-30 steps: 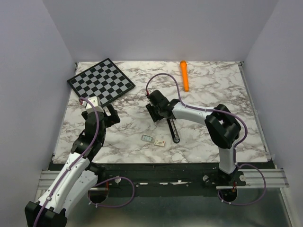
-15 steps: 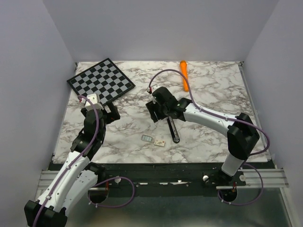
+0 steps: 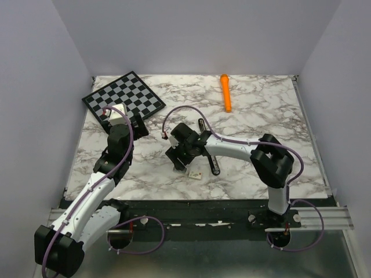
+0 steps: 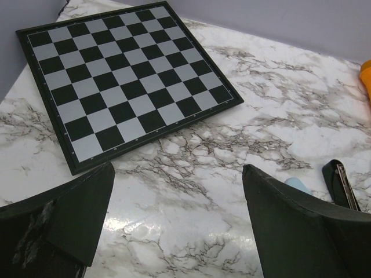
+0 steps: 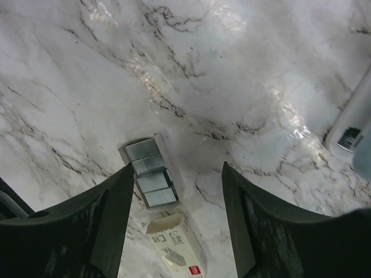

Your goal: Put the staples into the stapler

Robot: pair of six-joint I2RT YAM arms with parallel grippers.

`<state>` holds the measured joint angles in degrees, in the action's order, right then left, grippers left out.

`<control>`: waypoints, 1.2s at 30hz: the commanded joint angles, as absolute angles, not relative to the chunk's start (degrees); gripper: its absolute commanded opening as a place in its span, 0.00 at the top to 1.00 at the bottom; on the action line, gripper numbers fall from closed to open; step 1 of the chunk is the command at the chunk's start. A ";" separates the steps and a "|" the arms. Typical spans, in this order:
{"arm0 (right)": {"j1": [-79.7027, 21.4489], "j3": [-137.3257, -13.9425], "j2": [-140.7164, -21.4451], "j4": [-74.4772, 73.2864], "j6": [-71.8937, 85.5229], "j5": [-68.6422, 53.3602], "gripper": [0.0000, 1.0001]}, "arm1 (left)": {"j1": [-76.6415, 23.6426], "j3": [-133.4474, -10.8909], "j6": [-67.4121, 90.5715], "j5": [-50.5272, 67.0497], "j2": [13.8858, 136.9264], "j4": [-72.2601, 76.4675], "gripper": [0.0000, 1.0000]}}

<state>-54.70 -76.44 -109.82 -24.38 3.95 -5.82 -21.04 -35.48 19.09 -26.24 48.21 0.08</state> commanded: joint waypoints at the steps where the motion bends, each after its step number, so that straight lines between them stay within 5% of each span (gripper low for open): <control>1: -55.99 -80.06 -113.72 -25.49 -1.75 -10.37 0.30 | -20.65 -35.15 17.58 -29.18 48.42 3.69 0.01; 13: -59.33 -81.83 -116.81 -28.30 -6.94 -17.32 0.31 | -20.65 -35.07 17.31 -29.18 48.87 4.13 0.01; 27: -59.15 -77.61 -106.53 -25.14 -1.32 -1.68 0.31 | -20.65 -35.07 17.49 -29.09 48.87 4.22 0.01; 36: -59.24 -78.66 -108.54 -25.75 2.20 0.26 0.45 | -20.65 -35.24 18.37 -30.58 48.25 3.43 0.01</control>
